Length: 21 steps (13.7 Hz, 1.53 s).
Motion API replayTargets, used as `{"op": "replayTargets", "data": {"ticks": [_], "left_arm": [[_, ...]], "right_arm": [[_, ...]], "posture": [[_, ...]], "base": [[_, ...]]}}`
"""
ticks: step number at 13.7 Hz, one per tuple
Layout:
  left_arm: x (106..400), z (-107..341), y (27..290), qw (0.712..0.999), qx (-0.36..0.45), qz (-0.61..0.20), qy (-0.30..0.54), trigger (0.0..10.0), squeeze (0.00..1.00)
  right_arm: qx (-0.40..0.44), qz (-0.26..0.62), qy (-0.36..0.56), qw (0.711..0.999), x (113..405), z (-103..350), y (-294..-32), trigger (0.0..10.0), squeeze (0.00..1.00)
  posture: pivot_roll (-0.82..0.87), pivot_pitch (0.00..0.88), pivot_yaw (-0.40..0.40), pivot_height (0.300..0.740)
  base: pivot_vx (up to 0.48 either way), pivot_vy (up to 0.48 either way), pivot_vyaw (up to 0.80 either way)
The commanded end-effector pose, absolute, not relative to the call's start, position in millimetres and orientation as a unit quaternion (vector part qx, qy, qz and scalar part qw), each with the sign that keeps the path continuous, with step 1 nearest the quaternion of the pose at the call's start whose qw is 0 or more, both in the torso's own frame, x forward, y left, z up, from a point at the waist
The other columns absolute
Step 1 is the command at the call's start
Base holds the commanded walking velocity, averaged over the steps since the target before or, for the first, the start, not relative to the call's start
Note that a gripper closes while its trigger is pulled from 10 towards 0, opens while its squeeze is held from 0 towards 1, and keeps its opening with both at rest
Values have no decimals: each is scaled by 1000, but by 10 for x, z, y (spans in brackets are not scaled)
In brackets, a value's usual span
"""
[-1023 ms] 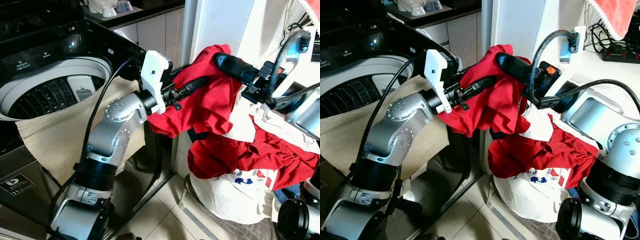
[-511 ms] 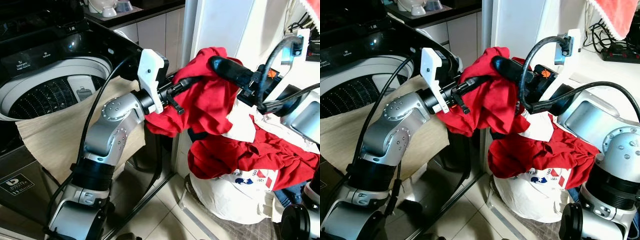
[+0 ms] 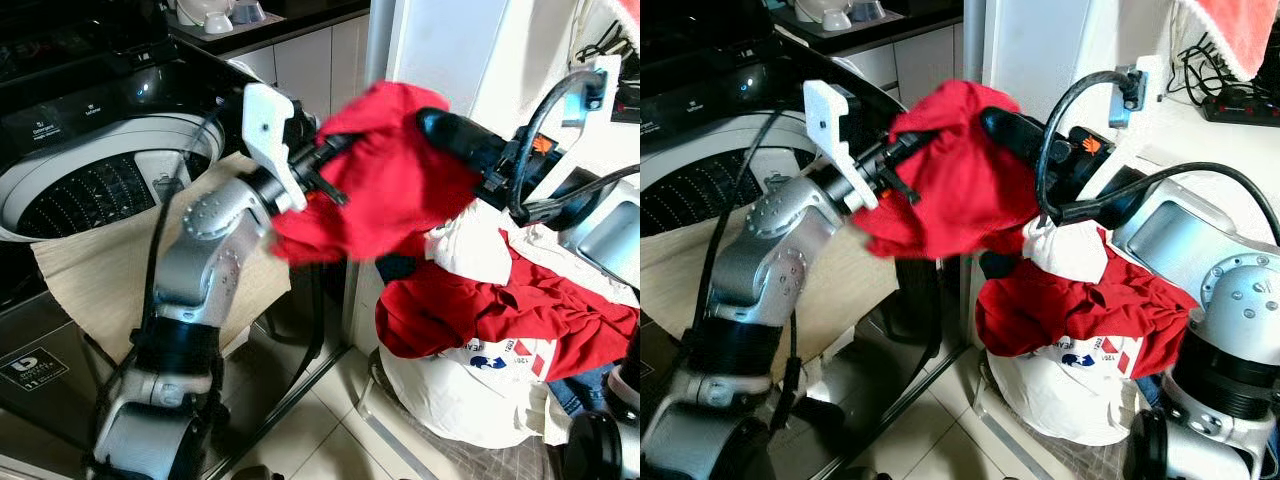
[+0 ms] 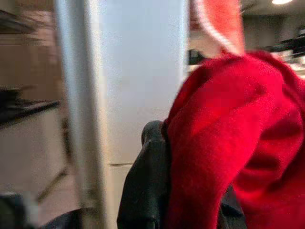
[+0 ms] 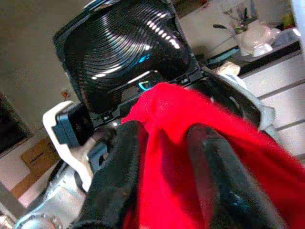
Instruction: Clothes washing
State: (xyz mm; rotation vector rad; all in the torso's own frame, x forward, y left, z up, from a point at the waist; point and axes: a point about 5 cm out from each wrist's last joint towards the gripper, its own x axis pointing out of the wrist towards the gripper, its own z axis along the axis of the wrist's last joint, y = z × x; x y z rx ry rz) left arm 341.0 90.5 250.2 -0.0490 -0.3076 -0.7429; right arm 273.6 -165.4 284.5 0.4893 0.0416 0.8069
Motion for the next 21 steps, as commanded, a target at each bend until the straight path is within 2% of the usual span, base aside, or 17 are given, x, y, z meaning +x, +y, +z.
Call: {"op": "replayTargets", "data": {"ticks": [1,2,3,4,5,6,8,9,10,17,21], "left_arm": [[3523,2685,1103,938,3,-299,-176,0,0],[3761,3191,1599,957,92,-153,-229,0,0],[3848,3688,2011,953,159,-41,-255,0,0],[3861,3848,2158,948,202,9,-245,0,0],[3897,3862,2286,943,252,46,-214,1608,0],[3992,3642,2418,942,300,66,-132,10000,0],[4094,3015,2533,959,279,20,43,10000,0],[4085,2913,2582,964,255,24,67,10000,0],[4074,2828,2638,967,236,32,89,10000,1000],[4054,2834,2724,971,210,29,112,10000,1000],[4048,2858,2745,970,214,27,113,10000,1000]], "right_arm": [[222,378,20,899,2733,2843,-1661,10000,337],[206,387,19,899,2697,2831,-1634,10000,0],[192,399,15,896,2667,2840,-1557,10000,0],[188,402,12,896,2666,2845,-1521,10000,0],[186,400,10,897,2672,2838,-1481,10000,0],[177,401,14,899,2663,2796,-1401,10000,0],[141,416,39,897,2580,2672,-1239,10000,0],[137,422,44,895,2563,2648,-1200,10000,0],[131,428,50,893,2544,2613,-1145,10000,0],[107,454,68,882,2485,2543,-1055,10000,0],[107,429,75,894,2537,2499,-1093,10000,0]], "posture": [[-81,0,53,740],[-72,0,51,740],[-72,0,54,740],[-71,0,60,740],[-71,0,64,740],[-75,0,69,740],[-81,0,72,740],[-81,0,70,740],[-82,0,70,740],[-81,0,67,740],[-79,0,70,740]], "base": [[0,0,0],[0,0,0],[0,0,0],[0,0,0],[0,0,0],[0,0,0],[0,0,0],[0,0,0],[0,0,0],[0,0,0],[0,0,0]]}}
